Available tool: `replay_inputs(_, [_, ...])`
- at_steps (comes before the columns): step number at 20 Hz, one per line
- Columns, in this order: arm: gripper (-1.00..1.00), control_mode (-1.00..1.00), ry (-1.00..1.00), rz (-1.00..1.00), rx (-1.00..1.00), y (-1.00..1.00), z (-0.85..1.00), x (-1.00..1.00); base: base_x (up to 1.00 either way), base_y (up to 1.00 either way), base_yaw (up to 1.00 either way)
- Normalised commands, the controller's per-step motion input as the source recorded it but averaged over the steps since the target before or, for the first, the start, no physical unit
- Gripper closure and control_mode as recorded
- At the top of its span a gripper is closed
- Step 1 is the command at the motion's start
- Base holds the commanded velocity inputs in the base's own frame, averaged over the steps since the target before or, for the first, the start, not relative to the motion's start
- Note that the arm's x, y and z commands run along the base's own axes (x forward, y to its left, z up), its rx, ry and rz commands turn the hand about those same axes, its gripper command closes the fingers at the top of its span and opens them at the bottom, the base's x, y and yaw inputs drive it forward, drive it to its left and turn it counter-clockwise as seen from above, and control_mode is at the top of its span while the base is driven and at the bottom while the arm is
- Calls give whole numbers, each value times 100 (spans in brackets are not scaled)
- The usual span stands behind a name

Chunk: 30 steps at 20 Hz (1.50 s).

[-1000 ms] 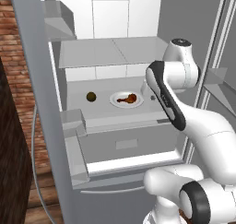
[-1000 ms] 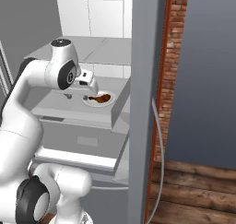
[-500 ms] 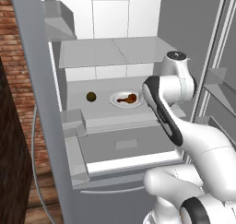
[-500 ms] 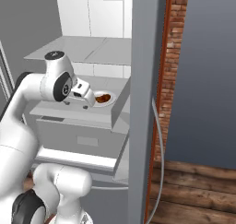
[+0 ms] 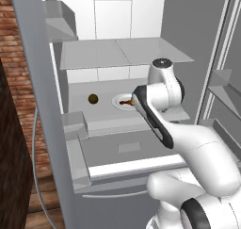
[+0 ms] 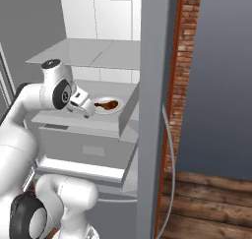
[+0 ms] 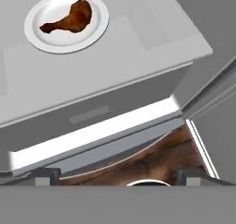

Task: Retrieve the chicken drumstick from the fridge and place it on the cutting board.

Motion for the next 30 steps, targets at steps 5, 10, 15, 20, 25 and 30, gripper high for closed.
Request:
replay_inputs(5, [-100,-100,0,-27,0,4,-34,43,0,0,0])
replay_inputs(10, [-100,-100,-5,-6,0,18,-9,52,0,0,0])
replay_inputs(15, [-100,-100,-6,-3,0,5,-12,38,0,0,0])
replay_inputs(20, [-100,-100,2,0,0,-3,0,49,0,0,0])
replay_inputs(25, [-100,-100,8,-1,0,-1,-2,63,0,0,0])
replay_inputs(30, [-100,-100,2,-2,0,0,-14,59,0,0,0])
